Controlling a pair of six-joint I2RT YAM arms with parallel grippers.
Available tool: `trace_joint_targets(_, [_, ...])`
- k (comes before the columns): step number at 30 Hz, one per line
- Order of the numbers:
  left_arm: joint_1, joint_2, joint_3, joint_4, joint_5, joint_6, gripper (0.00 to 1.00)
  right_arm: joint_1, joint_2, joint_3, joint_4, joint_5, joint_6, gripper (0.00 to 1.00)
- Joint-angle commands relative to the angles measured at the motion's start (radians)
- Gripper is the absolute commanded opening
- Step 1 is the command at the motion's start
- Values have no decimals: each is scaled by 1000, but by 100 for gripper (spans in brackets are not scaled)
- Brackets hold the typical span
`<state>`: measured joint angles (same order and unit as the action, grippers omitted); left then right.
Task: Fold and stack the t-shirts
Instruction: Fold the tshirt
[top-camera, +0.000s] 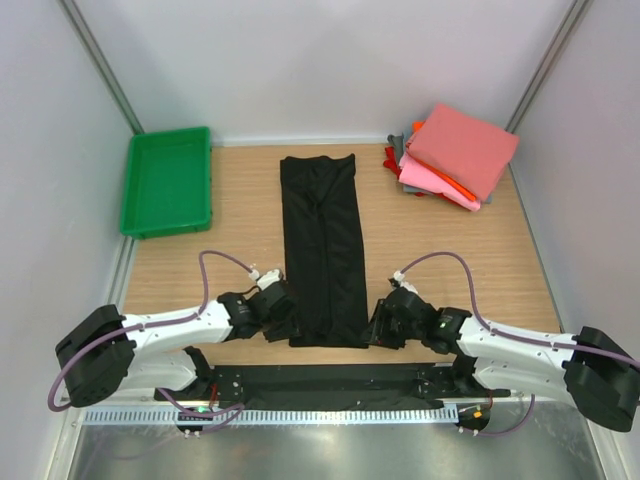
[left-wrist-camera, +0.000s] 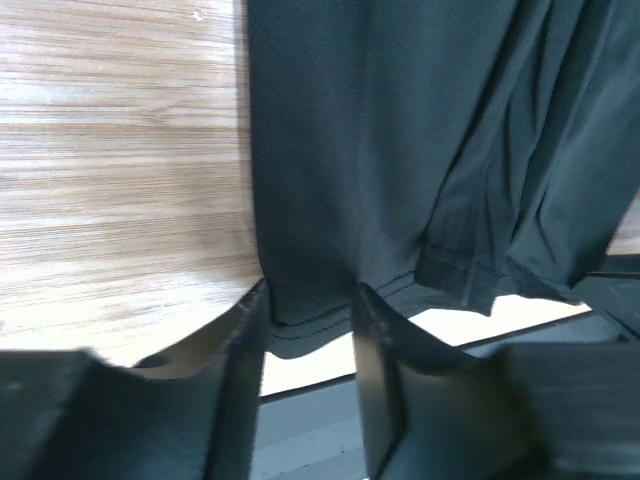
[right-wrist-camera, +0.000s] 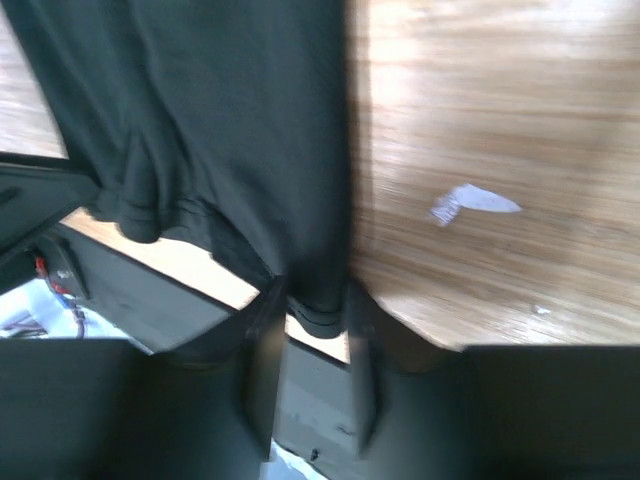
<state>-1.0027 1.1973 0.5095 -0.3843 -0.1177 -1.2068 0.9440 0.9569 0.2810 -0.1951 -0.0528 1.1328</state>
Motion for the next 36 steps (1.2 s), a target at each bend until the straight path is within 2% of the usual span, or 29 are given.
trace_joint_targets(1, [-10,10,-31,-7,-25,-17,34,19,9,-2,-20,45,21,31])
trace_joint_targets(2, [-10,12,-31,-8,-26,-17,25,21,3,-2,-23,48,21,21])
trace_joint_targets(3, [-11,13,-31,-10,-28,-17,20,21,-4,0,-29,48,22,18])
trace_joint_targets(4, [-11,16,-26,-10,-27,-17,10,21,-7,1,-41,48,21,15])
trace_joint_targets(8, [-20,19,-17,-19,-23,-23,0,22,-27,17,-78,83,13,4])
trace_joint_targets(14, [-103,-36,73,-192,-103,-89,0,55,-89,104,-187,117,22,1])
trace_joint_targets(18, [-111,-59,138,-307,-131,-108,0,75,-93,178,-245,159,12,1])
trace_joint_targets(22, [-111,-91,179,-366,-137,-108,0,79,-67,239,-267,172,-7,1])
trace_joint_targets(27, [-106,-110,291,-473,-223,-73,1,79,15,365,-288,221,-76,1])
trace_joint_targets(28, [-99,-102,306,-479,-227,-53,2,79,38,395,-334,276,-93,1])
trace_joint_targets(32, [11,-41,382,-507,-197,58,1,59,146,548,-386,336,-178,1])
trace_joint_targets(36, [125,18,469,-502,-148,190,1,-13,259,648,-392,323,-264,1])
